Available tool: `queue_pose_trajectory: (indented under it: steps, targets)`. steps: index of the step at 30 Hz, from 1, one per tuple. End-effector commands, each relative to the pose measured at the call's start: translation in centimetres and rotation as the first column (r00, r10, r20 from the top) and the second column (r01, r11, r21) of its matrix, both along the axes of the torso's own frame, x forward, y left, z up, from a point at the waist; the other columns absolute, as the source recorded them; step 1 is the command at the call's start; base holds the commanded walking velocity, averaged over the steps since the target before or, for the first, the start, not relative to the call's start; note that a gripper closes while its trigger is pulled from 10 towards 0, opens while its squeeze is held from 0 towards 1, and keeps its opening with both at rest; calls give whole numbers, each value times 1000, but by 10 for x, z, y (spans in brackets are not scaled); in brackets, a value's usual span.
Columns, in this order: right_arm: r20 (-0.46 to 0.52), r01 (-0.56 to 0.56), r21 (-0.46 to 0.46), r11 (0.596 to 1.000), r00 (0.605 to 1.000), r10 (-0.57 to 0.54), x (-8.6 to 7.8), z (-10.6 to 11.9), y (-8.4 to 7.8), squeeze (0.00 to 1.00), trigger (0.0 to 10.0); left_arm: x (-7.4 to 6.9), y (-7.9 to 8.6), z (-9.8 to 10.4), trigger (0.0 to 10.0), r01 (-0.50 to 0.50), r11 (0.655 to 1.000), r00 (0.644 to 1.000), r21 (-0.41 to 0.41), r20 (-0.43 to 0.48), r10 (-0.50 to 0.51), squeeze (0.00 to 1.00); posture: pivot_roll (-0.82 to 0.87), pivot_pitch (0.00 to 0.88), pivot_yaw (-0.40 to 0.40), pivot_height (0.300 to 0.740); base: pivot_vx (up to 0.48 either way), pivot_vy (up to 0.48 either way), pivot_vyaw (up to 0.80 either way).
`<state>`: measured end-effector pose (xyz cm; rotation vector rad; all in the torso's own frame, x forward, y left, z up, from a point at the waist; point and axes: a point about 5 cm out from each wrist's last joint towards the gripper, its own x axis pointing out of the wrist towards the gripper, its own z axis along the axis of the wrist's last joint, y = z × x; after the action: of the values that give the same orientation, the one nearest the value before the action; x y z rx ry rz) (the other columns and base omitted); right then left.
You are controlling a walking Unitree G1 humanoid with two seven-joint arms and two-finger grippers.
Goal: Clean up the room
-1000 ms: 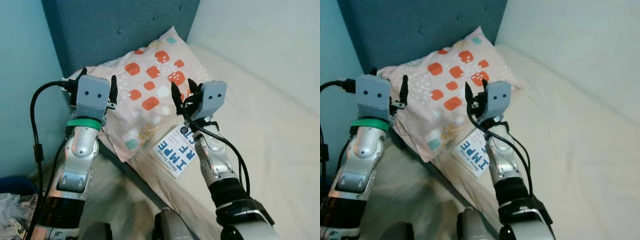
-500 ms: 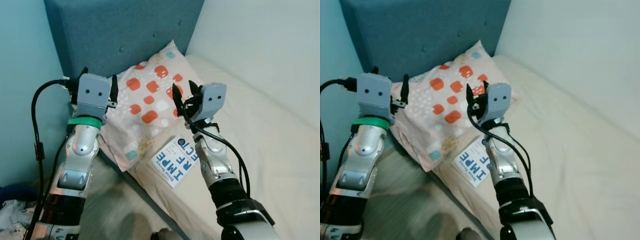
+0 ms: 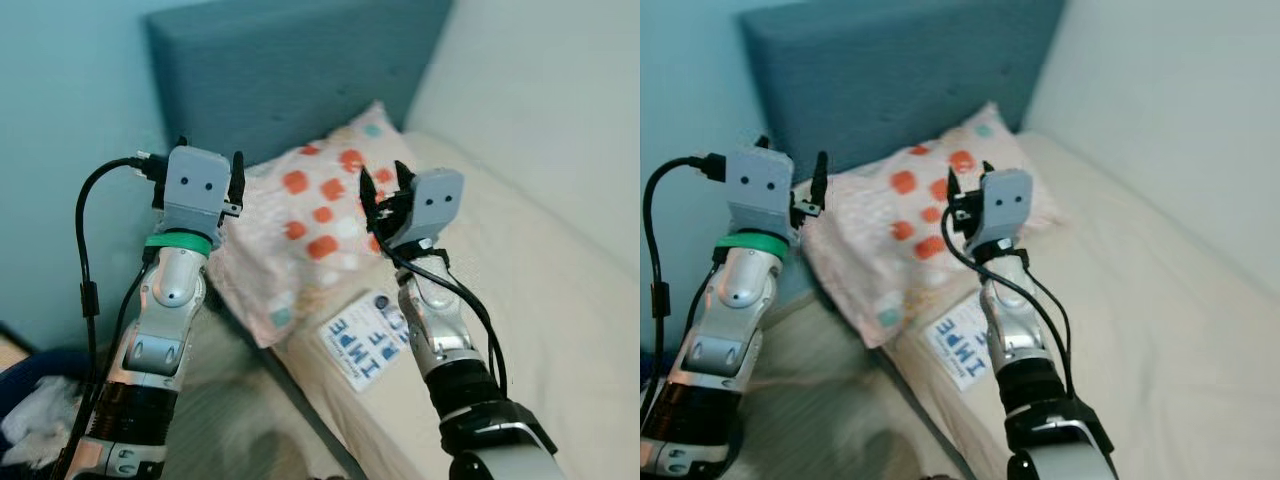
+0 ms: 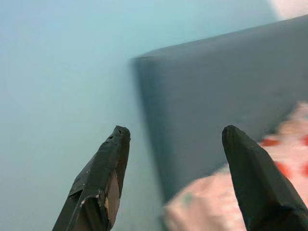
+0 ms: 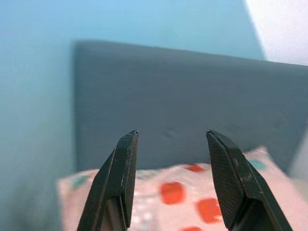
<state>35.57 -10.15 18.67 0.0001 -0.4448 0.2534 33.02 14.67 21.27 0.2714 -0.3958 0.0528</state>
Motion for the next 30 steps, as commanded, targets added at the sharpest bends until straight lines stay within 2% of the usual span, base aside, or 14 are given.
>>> queue_pose_trajectory:
  steps: [1,11,22,23,25,26,28,29,30]
  targets:
    - [-17,27,13,1000,999,-27,-1,-5,-10,0,10000,0,-7,-3,10000,23,1000,1000,1,-12,-23,0,33,28,-53,740,0,0,0]
    - [-35,31,35,999,999,-30,-4,-13,-11,0,10000,4,-12,-8,10000,61,998,997,10,-38,-60,0,15,24,-35,740,0,0,0]
    - [-52,73,31,997,996,-71,-8,-21,-20,0,10000,8,-18,-12,10000,92,996,994,2,-67,-92,0,-13,16,-13,740,0,0,0]
    - [-60,72,30,997,996,-70,-9,-24,-19,0,10000,8,-17,-16,10000,94,995,992,-10,-88,-95,0,-15,14,-10,740,0,0,0]
    - [-138,48,39,998,990,-42,-11,-41,-16,0,10000,10,-14,-37,10000,81,996,982,-26,-167,-85,0,-21,7,-5,740,0,0,0]
    - [-138,48,39,998,990,-42,-11,-41,-16,0,10000,10,-14,-37,10000,81,996,982,-26,-167,-85,0,-21,7,-5,740,0,0,0]
    - [-296,0,13,1000,955,4,-18,-78,-14,0,10000,6,-13,-74,10000,87,996,957,30,-281,-75,0,-35,0,9,740,0,0,0]
    - [-296,0,13,1000,955,4,-18,-78,-14,0,10000,6,-13,-74,10000,87,996,957,30,-281,-75,0,-35,0,9,740,0,0,0]
    - [-402,-33,-3,999,915,29,-27,-104,-14,0,10000,1,-10,-97,10000,95,993,935,64,-348,-66,0,-39,0,11,740,0,0,0]
